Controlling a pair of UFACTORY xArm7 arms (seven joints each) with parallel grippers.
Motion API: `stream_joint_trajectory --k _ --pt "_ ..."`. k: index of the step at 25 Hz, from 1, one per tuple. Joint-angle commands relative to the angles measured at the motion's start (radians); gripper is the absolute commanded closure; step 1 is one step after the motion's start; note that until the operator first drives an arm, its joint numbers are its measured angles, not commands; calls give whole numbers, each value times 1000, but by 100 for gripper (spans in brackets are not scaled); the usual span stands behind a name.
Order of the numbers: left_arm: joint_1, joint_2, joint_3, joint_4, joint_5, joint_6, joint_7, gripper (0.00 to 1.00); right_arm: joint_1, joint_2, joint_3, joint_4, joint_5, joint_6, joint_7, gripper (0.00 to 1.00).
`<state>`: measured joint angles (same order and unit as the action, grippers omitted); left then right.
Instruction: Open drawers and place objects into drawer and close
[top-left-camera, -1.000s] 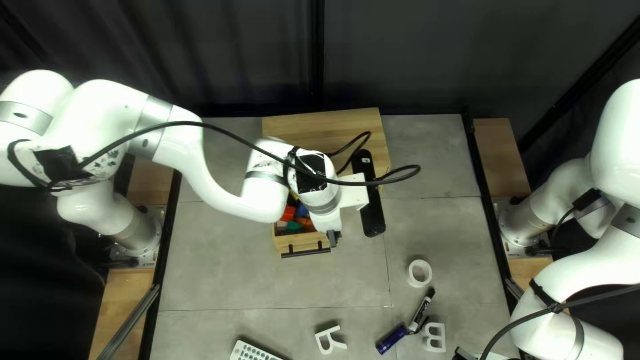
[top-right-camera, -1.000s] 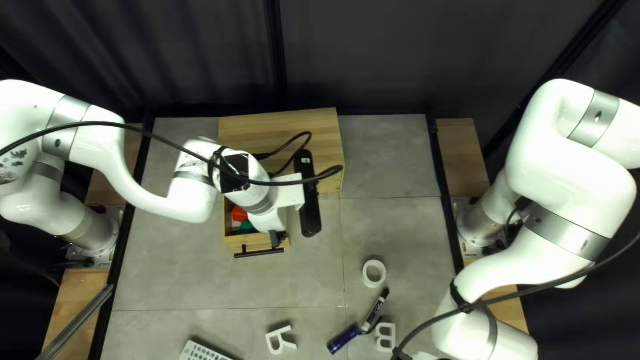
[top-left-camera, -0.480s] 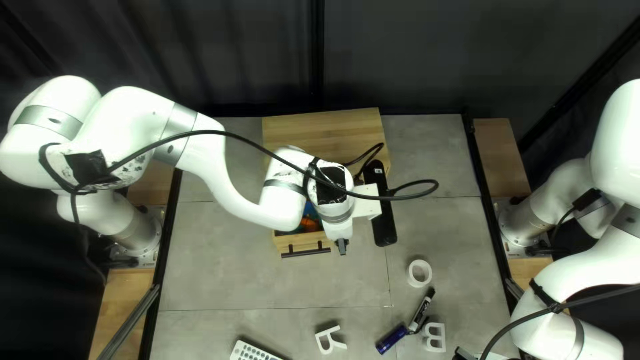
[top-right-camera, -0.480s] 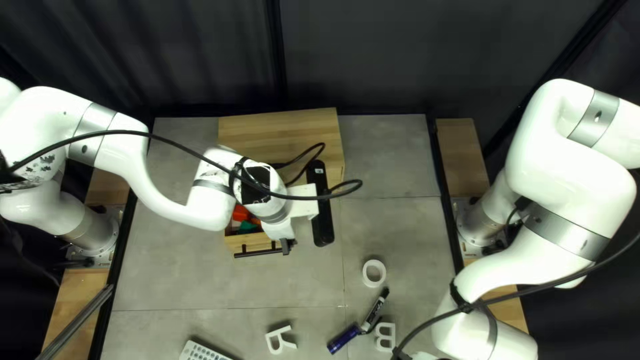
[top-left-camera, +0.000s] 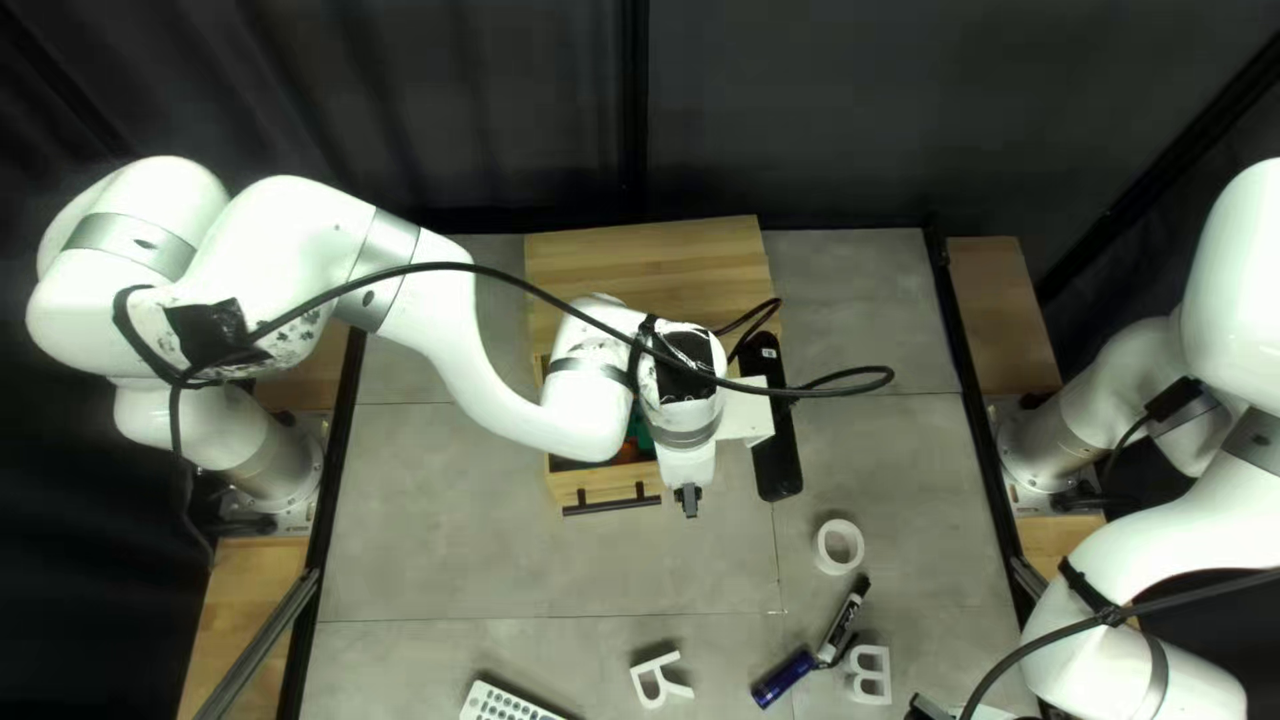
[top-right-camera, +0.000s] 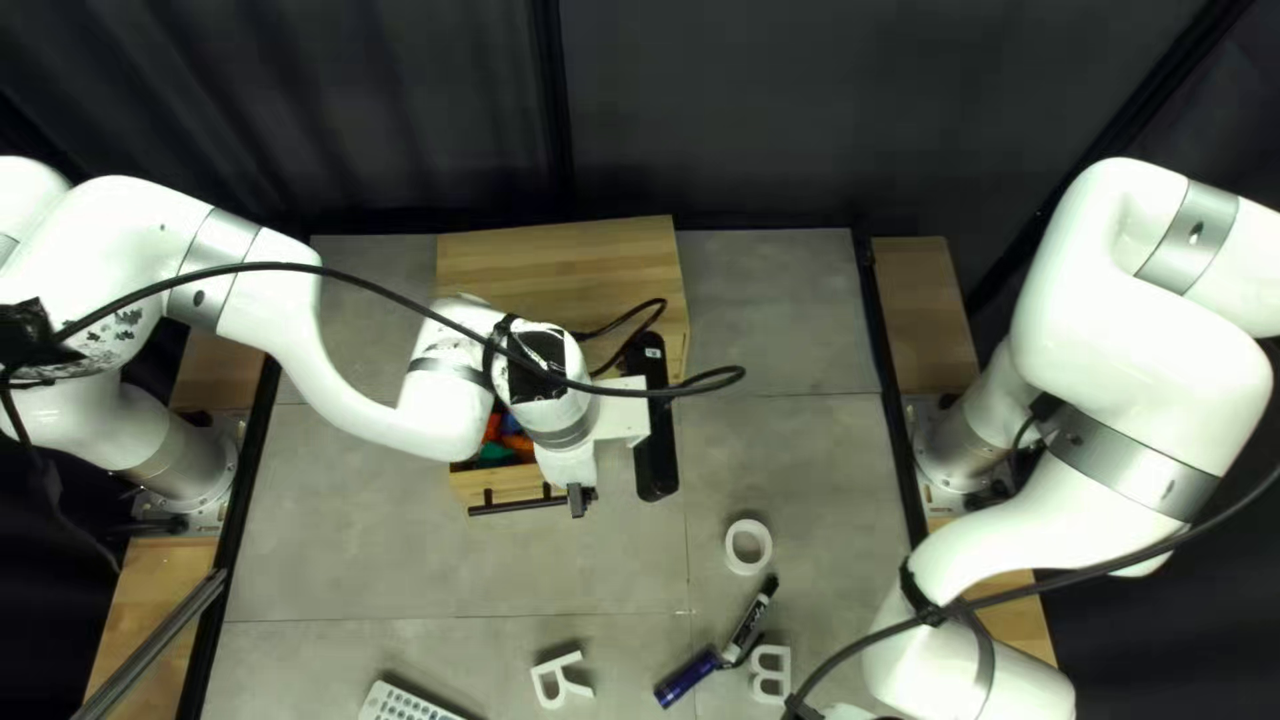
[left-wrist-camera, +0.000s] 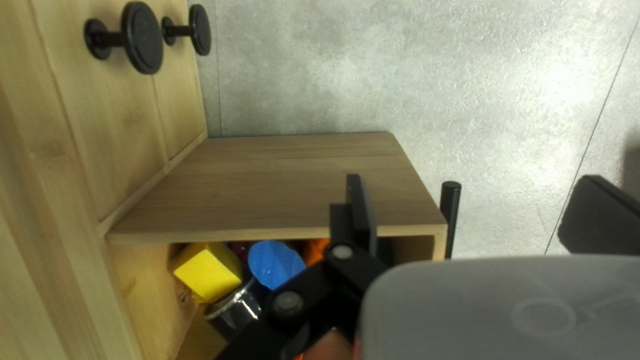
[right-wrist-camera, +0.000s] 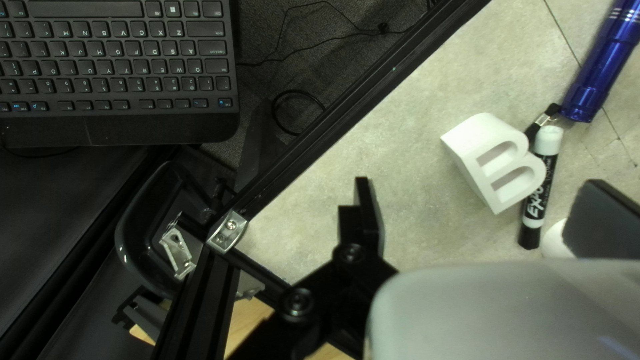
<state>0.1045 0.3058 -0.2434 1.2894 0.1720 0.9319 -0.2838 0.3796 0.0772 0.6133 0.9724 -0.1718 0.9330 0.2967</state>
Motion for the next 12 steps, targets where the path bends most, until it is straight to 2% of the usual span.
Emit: stream_joint_trajectory --k 1,12 --pt "-2 2 3 -8 8 -11 -8 0 0 0 0 0 0 0 0 0" --pt "-11 8 3 -2 25 10 -10 0 0 0 0 0 0 0 0 0"
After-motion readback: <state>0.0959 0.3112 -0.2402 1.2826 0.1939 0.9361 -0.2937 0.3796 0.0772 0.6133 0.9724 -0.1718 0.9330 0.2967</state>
